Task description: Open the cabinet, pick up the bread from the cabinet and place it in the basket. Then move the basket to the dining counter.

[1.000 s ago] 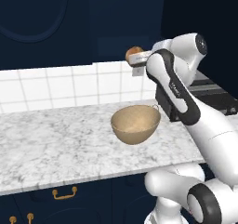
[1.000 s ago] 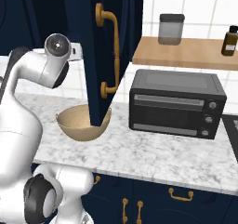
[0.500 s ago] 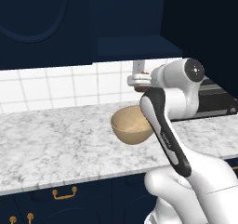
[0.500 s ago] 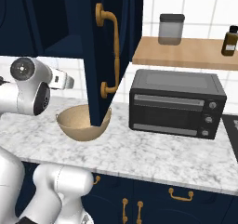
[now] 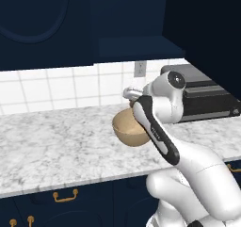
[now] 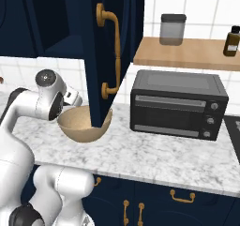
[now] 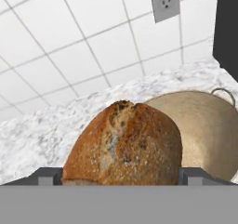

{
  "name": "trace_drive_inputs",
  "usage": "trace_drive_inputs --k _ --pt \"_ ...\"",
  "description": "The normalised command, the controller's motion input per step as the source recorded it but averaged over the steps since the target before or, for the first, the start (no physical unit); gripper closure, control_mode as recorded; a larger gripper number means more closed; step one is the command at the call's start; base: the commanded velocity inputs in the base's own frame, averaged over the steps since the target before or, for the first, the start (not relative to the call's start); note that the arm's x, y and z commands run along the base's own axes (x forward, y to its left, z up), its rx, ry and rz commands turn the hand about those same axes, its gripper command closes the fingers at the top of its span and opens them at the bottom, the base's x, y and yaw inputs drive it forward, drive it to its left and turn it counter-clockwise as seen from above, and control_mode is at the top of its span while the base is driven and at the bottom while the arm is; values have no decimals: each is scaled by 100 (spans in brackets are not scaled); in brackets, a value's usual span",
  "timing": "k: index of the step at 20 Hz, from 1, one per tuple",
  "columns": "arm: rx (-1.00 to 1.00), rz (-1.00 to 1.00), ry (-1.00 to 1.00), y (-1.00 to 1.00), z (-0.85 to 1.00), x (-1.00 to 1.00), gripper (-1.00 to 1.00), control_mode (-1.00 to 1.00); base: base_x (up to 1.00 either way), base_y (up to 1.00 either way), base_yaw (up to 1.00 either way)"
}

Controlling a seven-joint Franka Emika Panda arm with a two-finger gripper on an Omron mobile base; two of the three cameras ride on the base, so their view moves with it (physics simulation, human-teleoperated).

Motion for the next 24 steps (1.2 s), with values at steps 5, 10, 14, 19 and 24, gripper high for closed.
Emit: trace_drive_inputs --k 5,10,14,19,24 --pt "-3 -1 2 14 -95 66 100 -100 0 0 0" --pt "0 0 17 0 -45 86 100 -100 0 0 0" --pt "0 0 18 -2 -53 61 100 -100 0 0 0" --pt "0 0 20 -8 -59 31 100 -100 0 0 0" --pt "0 0 5 -2 -34 49 100 -100 0 0 0"
